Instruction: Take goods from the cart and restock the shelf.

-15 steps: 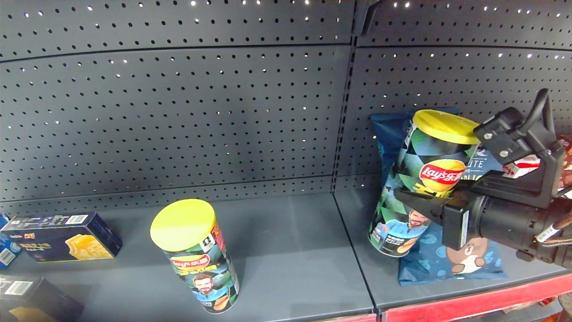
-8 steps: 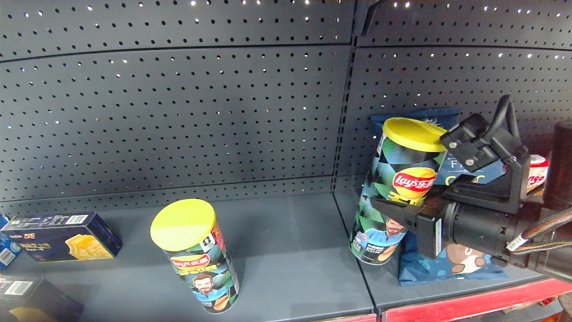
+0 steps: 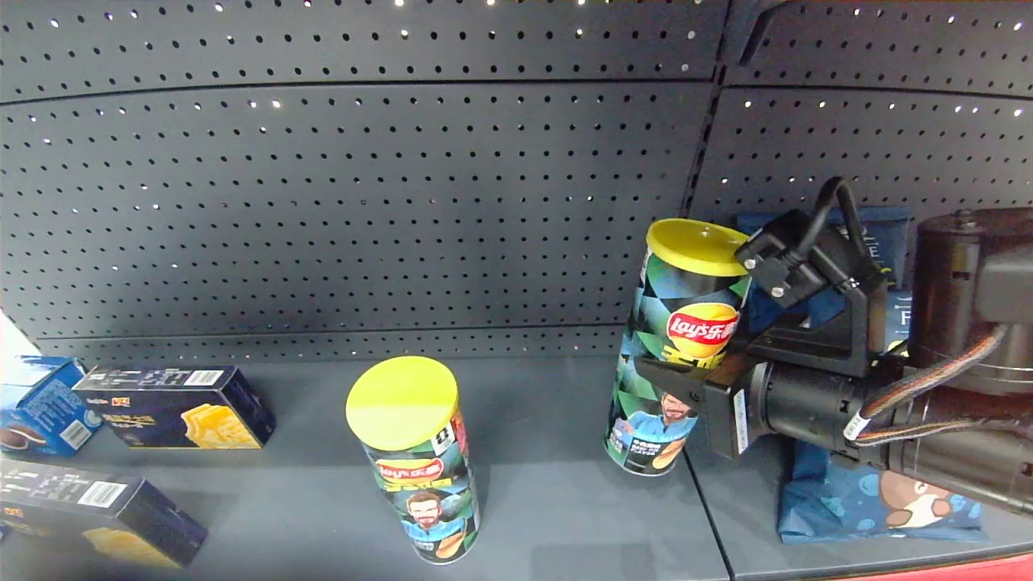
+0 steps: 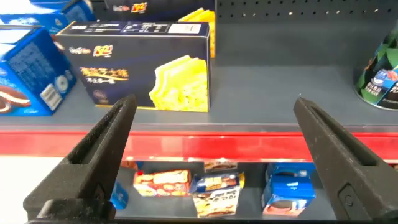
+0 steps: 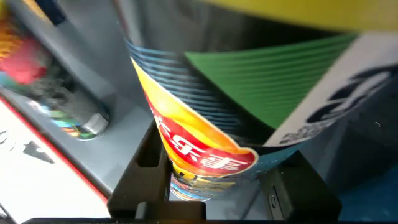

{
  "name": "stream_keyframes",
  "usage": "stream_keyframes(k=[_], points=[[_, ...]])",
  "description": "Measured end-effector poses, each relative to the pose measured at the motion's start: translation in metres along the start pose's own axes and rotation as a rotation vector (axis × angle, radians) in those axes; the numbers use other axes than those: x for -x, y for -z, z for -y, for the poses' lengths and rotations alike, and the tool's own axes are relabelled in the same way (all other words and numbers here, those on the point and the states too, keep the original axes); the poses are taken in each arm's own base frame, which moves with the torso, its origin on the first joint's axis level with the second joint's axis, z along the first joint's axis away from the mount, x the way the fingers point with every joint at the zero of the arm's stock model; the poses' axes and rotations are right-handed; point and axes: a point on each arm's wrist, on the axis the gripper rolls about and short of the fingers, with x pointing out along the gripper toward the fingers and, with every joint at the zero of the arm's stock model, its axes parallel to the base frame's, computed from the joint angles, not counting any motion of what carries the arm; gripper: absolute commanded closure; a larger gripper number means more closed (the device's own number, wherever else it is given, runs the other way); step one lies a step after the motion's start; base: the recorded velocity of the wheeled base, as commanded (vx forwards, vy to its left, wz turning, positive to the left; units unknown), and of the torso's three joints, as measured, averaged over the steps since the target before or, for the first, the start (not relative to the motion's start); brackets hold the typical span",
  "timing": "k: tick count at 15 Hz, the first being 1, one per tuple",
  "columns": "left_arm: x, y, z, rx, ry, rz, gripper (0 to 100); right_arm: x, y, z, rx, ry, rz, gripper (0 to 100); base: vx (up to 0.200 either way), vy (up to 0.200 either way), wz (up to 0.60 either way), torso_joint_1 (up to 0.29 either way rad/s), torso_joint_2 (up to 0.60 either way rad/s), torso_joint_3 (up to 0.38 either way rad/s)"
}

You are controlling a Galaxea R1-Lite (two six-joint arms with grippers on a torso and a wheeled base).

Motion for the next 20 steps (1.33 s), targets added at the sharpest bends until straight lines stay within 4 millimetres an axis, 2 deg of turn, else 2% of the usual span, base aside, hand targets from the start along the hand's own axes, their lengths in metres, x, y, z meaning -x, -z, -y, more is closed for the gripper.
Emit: stream_keyframes(k=[5,9,15,17,20], points=[[0.000,0.000,0.000,0.000,0.000,0.001,0,-0.017,-0.002,-0.002,-0.013,0.006,-0.003,100,0.000,0.000,0.00,0.000,0.00,0.000],[0.000,0.000,0.000,0.000,0.000,0.001,0,-0.053,-0.018,-0.012,-0.053,0.010,0.125,100,0.000,0.000,0.00,0.000,0.00,0.000],[0.000,0.000,0.000,0.000,0.000,0.001,0,-0.103,-0.007,-0.032,-0.032,-0.040,0.159,100,0.000,0.000,0.00,0.000,0.00,0.000],[0.000,0.000,0.000,0.000,0.000,0.001,0,-0.113,-0.003,-0.028,0.020,-0.118,0.148,100,0.000,0.000,0.00,0.000,0.00,0.000],[0.000,0.000,0.000,0.000,0.000,0.001,0,-0.126,-0.001,-0.015,0.030,-0.102,0.135,100,0.000,0.000,0.00,0.000,0.00,0.000]])
